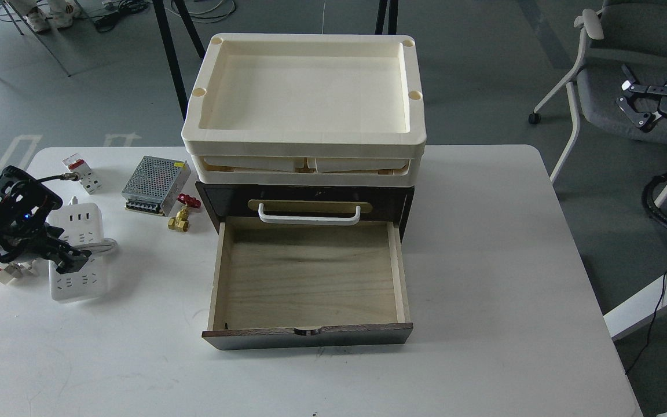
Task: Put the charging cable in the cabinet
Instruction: 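Close the left gripper on the white power strip and lift it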
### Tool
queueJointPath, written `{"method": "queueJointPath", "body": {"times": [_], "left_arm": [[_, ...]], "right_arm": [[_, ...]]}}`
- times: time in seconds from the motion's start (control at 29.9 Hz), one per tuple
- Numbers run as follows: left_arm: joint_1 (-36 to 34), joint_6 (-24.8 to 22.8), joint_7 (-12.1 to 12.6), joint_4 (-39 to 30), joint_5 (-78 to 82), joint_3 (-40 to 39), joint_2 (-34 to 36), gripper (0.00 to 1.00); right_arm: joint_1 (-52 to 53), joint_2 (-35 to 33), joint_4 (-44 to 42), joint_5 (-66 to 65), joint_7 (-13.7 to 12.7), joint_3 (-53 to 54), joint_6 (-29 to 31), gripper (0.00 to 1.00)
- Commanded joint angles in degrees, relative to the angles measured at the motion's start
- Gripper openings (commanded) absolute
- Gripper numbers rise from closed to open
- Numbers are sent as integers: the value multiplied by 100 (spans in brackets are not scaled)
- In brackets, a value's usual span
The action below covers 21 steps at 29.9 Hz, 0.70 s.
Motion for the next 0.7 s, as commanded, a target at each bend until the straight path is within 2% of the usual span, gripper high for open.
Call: {"method": "queueJointPath", "body": {"times": [0.0,0.17,0.2,0.27,0.3,0.47,0.57,0.67], "left_arm": [[-6,37,0,-4,0,0,2,59],[20,249,0,-4,0,9,-7,53],[29,257,0,-13,0,9,-7,46],[29,284,0,-13,0,18,2,22],[29,292,0,-21,0,18,2,17],[3,591,0,-101,0,9,10,10],[-15,609,0,-101,0,9,19,2],[-33,609,0,-109,0,0,46,1]], "right_arm": [[-2,-3,0,0,0,0,0,100],[-37,-12,-9,0,0,0,0,100],[-46,-12,0,0,0,0,0,100],[-46,-12,-9,9,0,0,0,100],[-46,-12,-9,9,0,0,0,100],[-46,-12,-9,9,0,0,0,100],[-46,-12,-9,9,0,0,0,100],[-55,-20,-9,17,0,0,0,100]]}}
